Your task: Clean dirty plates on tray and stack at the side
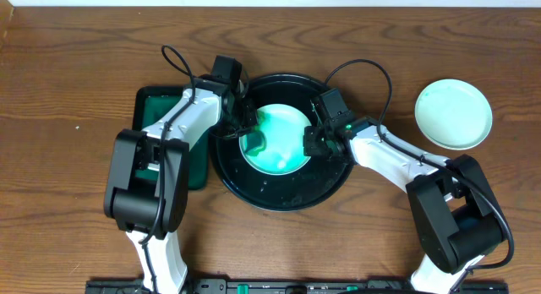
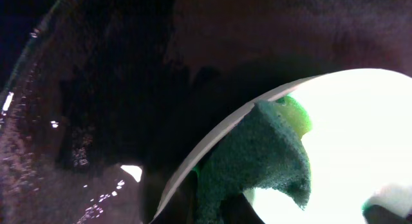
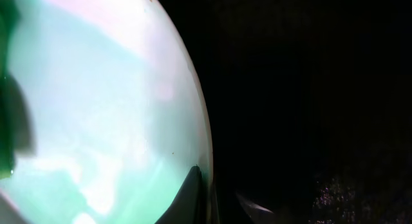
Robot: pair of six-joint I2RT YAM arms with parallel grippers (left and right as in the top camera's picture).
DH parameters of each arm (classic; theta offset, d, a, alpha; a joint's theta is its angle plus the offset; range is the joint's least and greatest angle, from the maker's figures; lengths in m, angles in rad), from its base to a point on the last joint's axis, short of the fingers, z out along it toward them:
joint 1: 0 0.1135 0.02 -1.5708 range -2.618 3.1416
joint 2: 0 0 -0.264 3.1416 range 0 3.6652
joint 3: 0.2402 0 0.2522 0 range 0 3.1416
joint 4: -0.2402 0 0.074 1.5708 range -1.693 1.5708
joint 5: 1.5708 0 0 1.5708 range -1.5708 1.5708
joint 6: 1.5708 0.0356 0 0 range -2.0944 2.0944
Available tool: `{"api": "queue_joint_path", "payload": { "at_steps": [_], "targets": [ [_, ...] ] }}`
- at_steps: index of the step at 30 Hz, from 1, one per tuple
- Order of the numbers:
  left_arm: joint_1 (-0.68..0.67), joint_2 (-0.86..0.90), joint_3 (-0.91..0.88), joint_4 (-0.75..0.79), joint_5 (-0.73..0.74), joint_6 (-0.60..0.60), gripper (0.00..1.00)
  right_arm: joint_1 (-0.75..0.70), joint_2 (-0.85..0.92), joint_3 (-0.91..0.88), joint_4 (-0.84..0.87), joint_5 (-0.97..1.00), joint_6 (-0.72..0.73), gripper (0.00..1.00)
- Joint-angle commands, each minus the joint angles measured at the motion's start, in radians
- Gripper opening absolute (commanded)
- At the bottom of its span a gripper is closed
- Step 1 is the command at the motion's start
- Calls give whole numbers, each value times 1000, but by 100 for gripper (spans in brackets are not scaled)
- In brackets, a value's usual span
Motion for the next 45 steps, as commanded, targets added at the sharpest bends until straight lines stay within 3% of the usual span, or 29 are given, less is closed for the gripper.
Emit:
{"api": "queue_joint_path", "payload": {
  "at_steps": [1, 9, 17, 25, 33, 45],
  "targets": [
    [22, 11, -75, -54, -334, 11, 7, 10, 44, -41, -50, -12, -42, 1],
    [-5, -256, -75, -70, -295, 28, 7, 6, 44, -41, -49, -11, -42, 1],
    [1, -320, -75, -145, -249, 27, 7, -2, 39, -40, -35, -11, -51, 1],
    [93, -318, -75, -207, -277, 3, 7, -5, -103, -2, -44, -1, -272, 1],
    [223, -317, -76, -246, -277, 1, 7, 35, -296, 2, -75, 225, -375, 1],
    [321, -261, -78, -258, -277, 2, 7, 173, -408, 2, -34, 793, -665, 1]
  ]
}}
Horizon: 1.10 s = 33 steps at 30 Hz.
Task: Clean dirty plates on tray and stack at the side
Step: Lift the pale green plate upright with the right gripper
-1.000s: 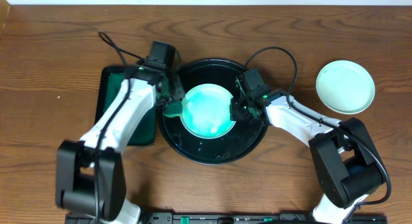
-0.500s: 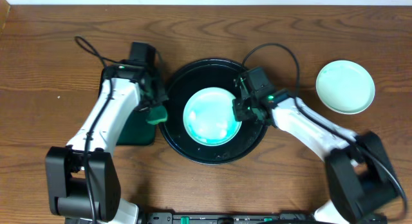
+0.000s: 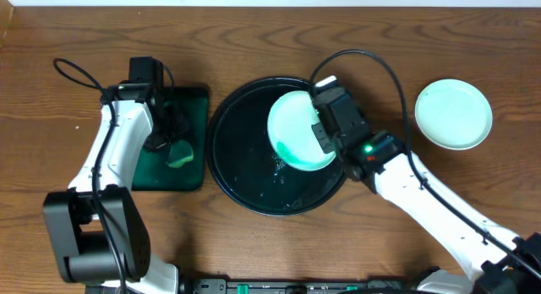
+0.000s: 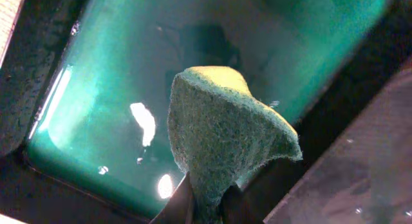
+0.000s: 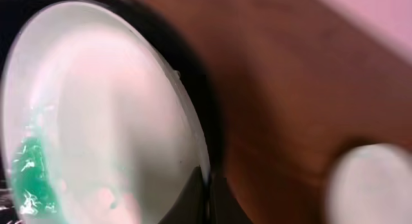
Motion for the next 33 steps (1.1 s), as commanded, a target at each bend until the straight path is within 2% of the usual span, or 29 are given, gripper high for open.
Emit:
{"api": "queue_joint_path", "payload": {
  "at_steps": [1, 6, 11, 16, 20, 29, 31, 33],
  "targets": [
    [11, 31, -4, -3, -11, -9, 7, 60, -29, 7, 36, 285, -170, 1],
    [11, 47, -4, -2, -11, -9, 7, 148, -29, 7, 158, 487, -403, 1],
    [11, 55, -4, 2, -11, -9, 7, 245, -29, 7, 345, 656, -707, 1],
    [11, 62, -4, 1, -11, -9, 8, 330, -29, 7, 475, 735, -984, 1],
    [11, 63, -4, 1, -11, -9, 7, 372, -29, 7, 513, 778, -1114, 1],
    [11, 63, -4, 1, -11, -9, 7, 385, -29, 7, 516, 821, -1156, 1],
    [11, 63, -4, 1, -11, -9, 7, 383, -29, 7, 516, 814, -1108, 1],
    [11, 63, -4, 1, -11, -9, 7, 360, -29, 6, 491, 745, -958, 1]
  ]
}}
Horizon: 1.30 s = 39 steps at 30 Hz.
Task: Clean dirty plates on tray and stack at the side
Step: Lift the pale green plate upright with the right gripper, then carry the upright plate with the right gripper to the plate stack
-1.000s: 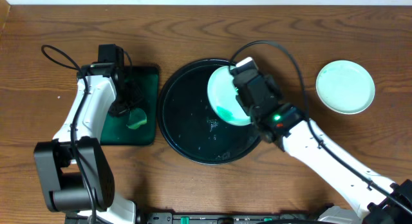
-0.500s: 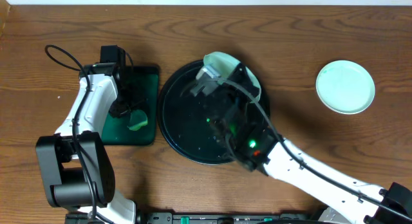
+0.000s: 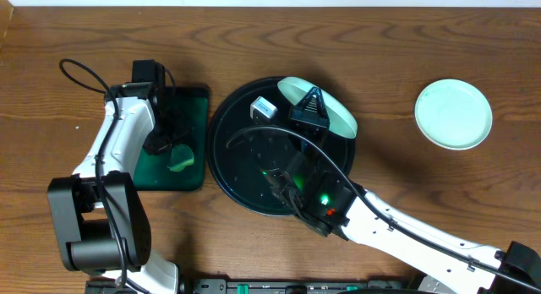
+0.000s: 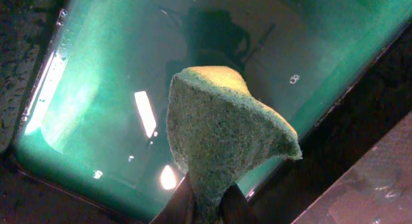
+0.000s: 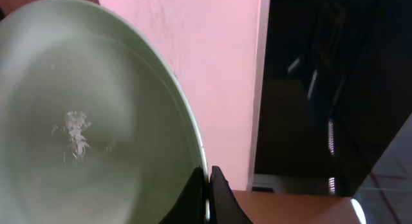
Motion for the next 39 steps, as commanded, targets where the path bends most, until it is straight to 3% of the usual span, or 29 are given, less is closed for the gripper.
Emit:
{"api": "queue_joint_path", "payload": {
  "at_steps": [1, 4, 5, 7, 10, 13, 16, 18, 21, 23, 27, 29, 32, 39],
  "targets": [
    [6, 12, -2, -2, -11, -8, 7, -33, -19, 8, -49, -63, 173, 1],
    [6, 12, -2, -7, -11, -4, 7, -14, -12, 8, 14, 106, 164, 1],
    [6, 12, -2, -9, -11, 5, 7, -2, -13, 8, 37, 111, 230, 1],
    [6, 12, -2, -8, -11, 10, 7, -19, -14, 8, -48, -44, 330, 1],
    [6, 12, -2, -10, -11, 10, 7, 25, -8, 8, -60, 21, 354, 1],
    [6, 12, -2, -16, -11, 10, 7, 6, -8, 8, -121, -94, 439, 1],
    [6, 12, -2, -18, -11, 11, 7, 34, -8, 8, -127, -22, 420, 1],
    [6, 12, -2, -18, -11, 10, 7, -1, -6, 8, -132, -54, 479, 1],
    [6, 12, -2, -17, -11, 11, 7, 62, -10, 11, -142, 20, 394, 1],
    [6, 12, -2, -13, -11, 10, 7, 25, -10, 11, -152, -80, 475, 1],
    [6, 12, -2, -18, -11, 11, 7, 66, -14, 18, -214, -17, 476, 1],
    [6, 12, -2, -16, -11, 11, 7, 18, -10, 18, -239, -103, 570, 1],
    [6, 12, -2, -19, -11, 14, 7, 59, -16, 24, -291, -48, 591, 1],
    [6, 12, -2, -21, -12, 19, 7, 35, -17, 37, -377, -177, 808, 1]
  ]
}}
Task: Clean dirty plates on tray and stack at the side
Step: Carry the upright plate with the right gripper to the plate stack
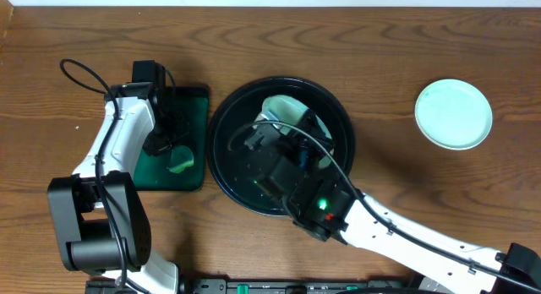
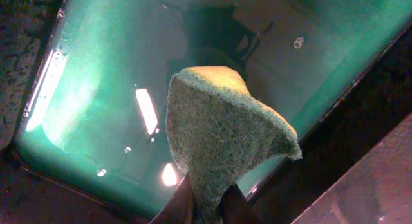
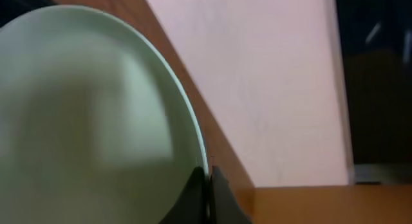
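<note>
My right gripper [image 3: 207,180] is shut on the rim of a pale green plate [image 3: 96,121], holding it tilted in the air. Overhead, that plate [image 1: 283,108] hangs over the back of the round black tray [image 1: 348,150], with the right gripper [image 1: 297,123] and arm raised close to the camera. My left gripper [image 2: 206,199] is shut on a green and yellow sponge [image 2: 225,137] above the green liquid of a rectangular basin [image 2: 96,69]. In the overhead view the sponge [image 1: 179,162] sits over the basin [image 1: 194,104] on the left.
A second pale green plate [image 1: 453,114] lies on the wooden table at the far right. The raised right arm hides much of the black tray's middle. A black cable loops behind the left arm.
The right gripper has turned the held plate, which now shows a little further left over the tray's back. The left gripper and sponge remain over the basin.
At first both grippers were at the plate in the black tray, sponge on its face and right gripper on its rim. Then the sponge was over the green basin and the soapy plate was lifted. After that the plate stood raised on edge, and now it is tilted.
</note>
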Robot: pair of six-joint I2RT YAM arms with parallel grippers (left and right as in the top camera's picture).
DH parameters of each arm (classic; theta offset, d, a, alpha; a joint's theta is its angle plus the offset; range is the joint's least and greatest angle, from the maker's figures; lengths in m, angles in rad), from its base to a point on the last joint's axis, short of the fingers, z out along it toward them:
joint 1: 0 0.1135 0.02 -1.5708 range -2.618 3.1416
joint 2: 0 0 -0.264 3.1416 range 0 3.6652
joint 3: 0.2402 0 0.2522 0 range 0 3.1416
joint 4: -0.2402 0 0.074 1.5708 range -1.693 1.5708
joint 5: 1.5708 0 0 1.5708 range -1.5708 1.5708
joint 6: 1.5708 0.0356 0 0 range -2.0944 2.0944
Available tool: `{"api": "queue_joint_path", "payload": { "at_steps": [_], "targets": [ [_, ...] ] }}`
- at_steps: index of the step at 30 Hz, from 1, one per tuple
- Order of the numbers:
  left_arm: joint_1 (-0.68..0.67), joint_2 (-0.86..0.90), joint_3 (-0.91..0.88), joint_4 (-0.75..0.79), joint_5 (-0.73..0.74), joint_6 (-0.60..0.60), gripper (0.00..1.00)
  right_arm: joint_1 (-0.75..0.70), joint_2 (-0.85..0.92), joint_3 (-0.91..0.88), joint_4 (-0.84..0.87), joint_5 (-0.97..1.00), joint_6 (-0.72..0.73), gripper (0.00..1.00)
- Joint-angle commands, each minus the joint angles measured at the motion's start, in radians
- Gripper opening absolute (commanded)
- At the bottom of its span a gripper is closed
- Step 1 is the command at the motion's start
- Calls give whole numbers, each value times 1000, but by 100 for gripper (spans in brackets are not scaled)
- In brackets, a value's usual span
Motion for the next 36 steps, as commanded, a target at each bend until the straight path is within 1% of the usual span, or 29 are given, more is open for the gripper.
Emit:
{"api": "queue_joint_path", "payload": {
  "at_steps": [1, 2, 4, 6, 8, 11, 14, 22, 31, 36],
  "targets": [
    [6, 11, -3, -6, -11, 10, 7, -23, -14, 29, -25, -92, 216, 1],
    [6, 11, -3, -6, -11, 10, 7, -52, -14, 29, -52, -147, 315, 1],
    [6, 11, -3, -6, -11, 10, 7, -122, -14, 29, -128, -295, 630, 1],
    [6, 11, -3, -6, -11, 10, 7, -188, -11, 29, -178, -457, 876, 1],
    [6, 11, -3, -7, -11, 10, 7, -254, -11, 29, -186, -584, 1027, 1],
    [6, 11, -3, -8, -11, 10, 7, -339, -12, 29, -181, -629, 1153, 1],
    [6, 11, -4, -11, -11, 10, 7, -441, -14, 29, -181, -634, 1186, 1],
    [6, 11, -6, -10, -11, 10, 7, -753, -42, 29, -237, -660, 1182, 1],
    [6, 11, -6, -11, -11, 10, 7, -1168, -42, 29, -368, -679, 1183, 1],
    [6, 11, -6, -11, -11, 10, 7, -1345, -16, 29, -372, -774, 1183, 1]
  ]
}}
